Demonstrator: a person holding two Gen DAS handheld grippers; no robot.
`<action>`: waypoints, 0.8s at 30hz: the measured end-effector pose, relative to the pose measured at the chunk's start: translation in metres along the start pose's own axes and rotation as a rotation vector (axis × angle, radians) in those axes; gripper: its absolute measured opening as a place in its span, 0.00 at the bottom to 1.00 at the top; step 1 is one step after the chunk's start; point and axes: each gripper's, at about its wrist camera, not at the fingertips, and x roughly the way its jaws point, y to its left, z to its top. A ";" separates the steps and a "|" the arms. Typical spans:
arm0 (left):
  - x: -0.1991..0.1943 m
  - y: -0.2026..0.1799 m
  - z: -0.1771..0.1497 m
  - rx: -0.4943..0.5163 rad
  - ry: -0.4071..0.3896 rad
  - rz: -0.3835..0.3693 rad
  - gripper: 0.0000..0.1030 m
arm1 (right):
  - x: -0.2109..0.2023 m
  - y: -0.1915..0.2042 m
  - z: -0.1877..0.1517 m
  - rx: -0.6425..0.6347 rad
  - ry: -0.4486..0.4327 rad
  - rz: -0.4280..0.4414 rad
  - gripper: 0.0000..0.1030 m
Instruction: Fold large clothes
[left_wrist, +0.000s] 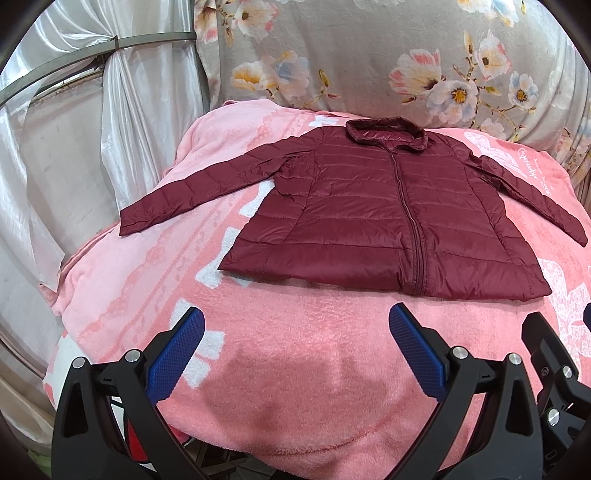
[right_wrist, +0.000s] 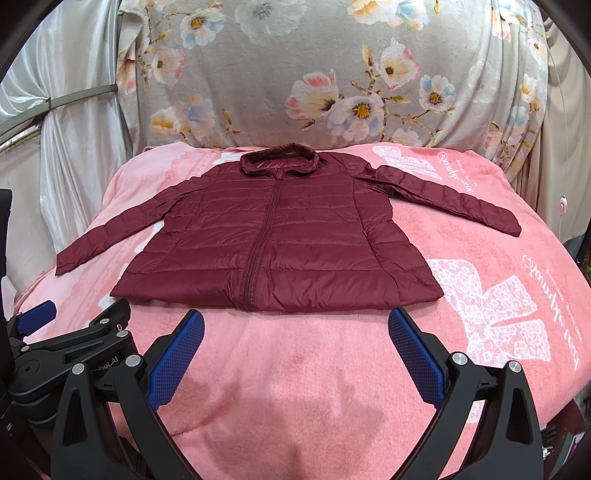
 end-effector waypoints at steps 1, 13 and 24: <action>0.003 0.000 0.000 0.002 0.004 -0.002 0.95 | 0.003 -0.001 -0.001 0.002 0.006 0.005 0.95; 0.077 -0.015 0.032 0.017 0.079 -0.031 0.95 | 0.087 -0.119 0.019 0.213 0.086 -0.065 0.95; 0.164 -0.031 0.100 -0.026 0.043 -0.004 0.95 | 0.178 -0.332 0.072 0.626 0.010 -0.250 0.95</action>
